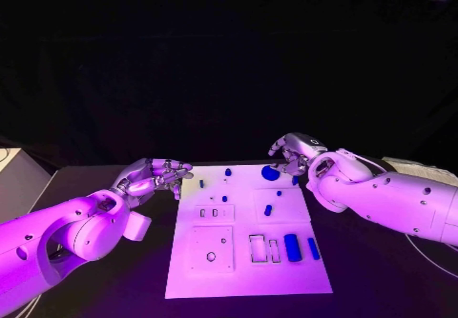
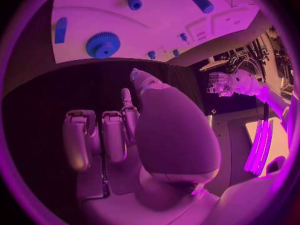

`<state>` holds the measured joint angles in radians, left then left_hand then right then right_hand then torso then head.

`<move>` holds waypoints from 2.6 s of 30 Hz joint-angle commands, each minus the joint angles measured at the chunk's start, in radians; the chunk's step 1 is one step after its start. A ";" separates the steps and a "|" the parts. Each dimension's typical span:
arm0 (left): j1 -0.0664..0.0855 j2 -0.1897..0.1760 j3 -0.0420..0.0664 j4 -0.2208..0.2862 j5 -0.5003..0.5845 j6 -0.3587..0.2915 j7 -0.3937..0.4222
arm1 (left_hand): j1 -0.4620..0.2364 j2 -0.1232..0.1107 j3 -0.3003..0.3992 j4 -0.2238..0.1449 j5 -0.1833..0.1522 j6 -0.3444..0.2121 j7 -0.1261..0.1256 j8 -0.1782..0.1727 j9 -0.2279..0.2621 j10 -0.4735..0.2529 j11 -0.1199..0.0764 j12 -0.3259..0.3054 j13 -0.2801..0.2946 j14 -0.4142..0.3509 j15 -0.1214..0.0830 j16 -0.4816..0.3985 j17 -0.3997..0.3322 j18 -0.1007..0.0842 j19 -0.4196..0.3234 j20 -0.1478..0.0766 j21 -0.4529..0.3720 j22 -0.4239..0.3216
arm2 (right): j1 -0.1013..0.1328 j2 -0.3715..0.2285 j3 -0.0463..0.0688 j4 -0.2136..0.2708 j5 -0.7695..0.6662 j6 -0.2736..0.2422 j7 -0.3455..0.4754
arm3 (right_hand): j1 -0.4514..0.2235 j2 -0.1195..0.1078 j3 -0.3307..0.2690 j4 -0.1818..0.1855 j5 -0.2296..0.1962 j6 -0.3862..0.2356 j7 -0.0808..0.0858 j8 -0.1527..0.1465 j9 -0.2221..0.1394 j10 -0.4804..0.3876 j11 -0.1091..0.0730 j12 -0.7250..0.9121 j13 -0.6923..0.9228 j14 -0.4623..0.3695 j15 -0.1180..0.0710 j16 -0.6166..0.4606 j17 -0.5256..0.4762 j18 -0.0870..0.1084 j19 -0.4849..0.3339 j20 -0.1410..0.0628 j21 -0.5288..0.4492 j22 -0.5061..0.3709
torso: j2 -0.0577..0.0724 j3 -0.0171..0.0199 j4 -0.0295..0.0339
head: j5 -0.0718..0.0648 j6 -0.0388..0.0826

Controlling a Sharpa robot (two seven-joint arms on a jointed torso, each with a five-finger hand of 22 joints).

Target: Assemble the parts on the task board

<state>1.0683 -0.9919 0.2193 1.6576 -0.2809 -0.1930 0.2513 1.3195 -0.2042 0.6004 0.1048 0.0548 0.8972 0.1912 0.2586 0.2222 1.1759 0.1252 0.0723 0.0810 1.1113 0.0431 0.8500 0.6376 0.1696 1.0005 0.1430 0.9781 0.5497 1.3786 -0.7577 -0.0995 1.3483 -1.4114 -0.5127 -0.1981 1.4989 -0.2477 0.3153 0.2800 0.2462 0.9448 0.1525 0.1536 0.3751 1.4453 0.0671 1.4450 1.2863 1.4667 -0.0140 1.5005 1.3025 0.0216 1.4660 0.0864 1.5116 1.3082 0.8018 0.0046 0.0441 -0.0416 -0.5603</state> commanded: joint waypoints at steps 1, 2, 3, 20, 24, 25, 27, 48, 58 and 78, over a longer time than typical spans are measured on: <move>0.000 0.004 0.001 -0.002 -0.017 0.031 0.017 | -0.012 -0.001 -0.002 0.004 -0.001 -0.010 0.001 -0.002 0.002 -0.009 -0.001 -0.005 -0.001 -0.001 0.006 0.004 0.001 0.014 -0.010 0.000 0.007 0.002 | 0.001 -0.010 0.001 -0.004 0.093 0.113 0.033 | -0.029 0.000 -0.007 0.001 -0.003 -0.021 0.008 0.003 0.001 0.077 0.008 0.086 0.220 0.086 0.013 0.041 0.177 -0.018 0.098 0.011 0.046 0.246 | -0.005 0.0047 -0.0073 | 0.001 -0.004; 0.000 0.005 0.001 -0.003 -0.020 0.032 0.017 | -0.013 -0.002 -0.003 0.004 -0.001 -0.010 0.001 -0.003 0.002 -0.009 -0.001 -0.005 -0.001 -0.001 0.006 0.004 0.002 0.014 -0.010 0.000 0.007 0.002 | 0.001 -0.012 0.001 -0.007 0.097 0.126 0.028 | -0.033 0.000 -0.011 0.001 -0.005 -0.023 0.009 0.003 0.001 0.086 0.009 0.095 0.234 0.089 0.013 0.046 0.190 -0.020 0.101 0.013 0.053 0.255 | -0.005 0.0054 -0.0076 | 0.001 -0.005; 0.000 0.006 0.001 -0.004 -0.022 0.032 0.017 | -0.013 -0.002 -0.003 0.004 -0.001 -0.010 0.001 -0.003 0.002 -0.009 -0.001 -0.005 -0.001 -0.001 0.006 0.004 0.002 0.014 -0.010 0.000 0.007 0.002 | 0.001 -0.012 0.001 -0.010 0.099 0.137 0.023 | -0.036 -0.001 -0.017 0.001 -0.008 -0.026 0.010 0.004 0.001 0.095 0.011 0.103 0.246 0.091 0.016 0.050 0.203 -0.022 0.105 0.015 0.059 0.263 | -0.005 0.0057 -0.0077 | 0.000 -0.005; -0.002 0.010 0.001 -0.003 -0.034 0.040 0.014 | -0.013 -0.001 -0.003 0.004 0.000 -0.010 0.000 -0.002 0.002 -0.009 -0.002 -0.004 0.000 -0.002 0.006 0.004 0.002 0.014 -0.012 0.000 0.009 0.003 | -0.007 0.069 -0.002 -0.127 0.048 0.181 -0.083 | -0.052 0.007 -0.079 0.004 -0.023 -0.065 0.023 -0.002 0.000 0.125 0.025 0.126 0.285 0.104 0.031 0.070 0.268 -0.022 0.105 0.031 0.059 0.263 | 0.007 0.0086 0.0013 | -0.011 -0.007; -0.002 0.011 0.001 -0.003 -0.035 0.041 0.012 | -0.012 0.000 -0.002 0.003 0.000 -0.009 -0.001 -0.002 0.002 -0.008 -0.002 -0.004 0.000 -0.002 0.006 0.004 0.002 0.014 -0.012 0.000 0.010 0.003 | -0.008 0.088 -0.003 -0.149 0.041 0.175 -0.093 | -0.051 0.010 -0.081 0.004 -0.019 -0.067 0.024 -0.002 0.000 0.125 0.026 0.126 0.285 0.104 0.031 0.070 0.268 -0.022 0.105 0.031 0.059 0.263 | 0.008 0.0092 0.0018 | -0.014 -0.007; -0.002 0.011 0.001 -0.003 -0.036 0.041 0.012 | -0.012 0.000 -0.002 0.003 0.000 -0.009 -0.001 -0.002 0.002 -0.008 -0.002 -0.004 0.000 -0.002 0.006 0.004 0.002 0.014 -0.012 0.000 0.010 0.003 | -0.008 0.092 -0.003 -0.154 0.040 0.177 -0.095 | -0.051 0.010 -0.081 0.004 -0.019 -0.067 0.024 -0.002 0.000 0.125 0.026 0.126 0.285 0.104 0.031 0.070 0.268 -0.022 0.105 0.031 0.059 0.263 | 0.009 0.0096 0.0019 | -0.014 -0.007; -0.002 0.011 0.001 -0.002 -0.036 0.042 0.011 | -0.012 0.000 -0.002 0.003 0.000 -0.009 -0.001 -0.002 0.002 -0.008 -0.002 -0.004 0.000 -0.002 0.006 0.004 0.002 0.014 -0.012 0.000 0.010 0.003 | -0.008 0.099 -0.003 -0.163 0.039 0.182 -0.098 | -0.051 0.010 -0.081 0.004 -0.019 -0.067 0.024 -0.002 0.000 0.125 0.026 0.126 0.285 0.104 0.032 0.070 0.268 -0.022 0.105 0.032 0.059 0.263 | 0.008 0.0087 0.0025 | -0.016 -0.008; -0.002 0.011 0.001 -0.001 -0.040 0.041 -0.001 | -0.012 0.002 -0.001 0.004 0.000 -0.009 0.000 -0.002 0.003 -0.009 -0.002 -0.004 0.000 -0.002 0.005 0.004 0.002 0.014 -0.014 0.000 0.011 0.004 | -0.015 0.162 -0.008 -0.241 0.040 0.210 -0.104 | -0.057 0.020 -0.087 0.007 -0.013 -0.071 0.026 -0.001 0.000 0.125 0.029 0.126 0.285 0.104 0.034 0.070 0.268 -0.022 0.105 0.035 0.059 0.263 | 0.009 0.0106 0.0005 | -0.008 -0.012; -0.002 0.009 0.001 0.000 -0.040 0.043 -0.004 | -0.011 0.003 0.000 0.004 0.000 -0.010 0.001 -0.002 0.003 -0.009 -0.002 -0.004 0.000 -0.002 0.006 0.004 0.003 0.014 -0.015 0.001 0.012 0.005 | -0.020 0.164 -0.009 -0.250 0.043 0.231 -0.103 | -0.063 0.033 -0.086 0.007 0.009 -0.060 0.025 0.008 0.004 0.125 0.028 0.126 0.285 0.104 0.035 0.070 0.268 -0.022 0.105 0.036 0.059 0.263 | 0.009 0.0095 0.0015 | -0.007 -0.016; -0.002 0.009 0.001 0.000 -0.044 0.048 -0.007 | -0.011 0.009 0.003 0.005 0.000 -0.010 0.001 -0.003 0.003 -0.010 -0.001 -0.004 0.000 -0.003 0.006 0.005 0.003 0.014 -0.017 0.001 0.015 0.007 | -0.022 0.151 -0.010 -0.210 0.024 0.184 -0.086 | -0.048 0.032 0.014 -0.015 0.157 0.018 -0.002 0.046 0.011 0.125 0.003 0.126 0.285 0.104 0.013 0.070 0.268 -0.022 0.105 0.018 0.059 0.263 | 0.009 0.0101 0.0013 | -0.004 -0.018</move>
<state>1.0665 -0.9845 0.2191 1.6552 -0.3201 -0.1636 0.2417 1.3116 -0.2040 0.6004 0.1048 0.0548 0.8937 0.1947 0.2587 0.2242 1.1723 0.1215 0.0723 0.0810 1.1113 0.0431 0.8499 0.6399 0.1695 0.9896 0.1468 0.9892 0.5558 1.3624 -0.6056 -0.1061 1.1307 -1.3653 -0.3187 -0.2938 1.4336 -0.2200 0.3213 0.2665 0.3990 0.9530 0.1544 0.1934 0.3819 1.4639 0.0779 1.5688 1.3073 1.4632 0.0068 1.5646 1.3077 0.0067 1.4661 0.1108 1.5686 1.3080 0.8108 0.0148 0.0450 -0.0461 -0.5780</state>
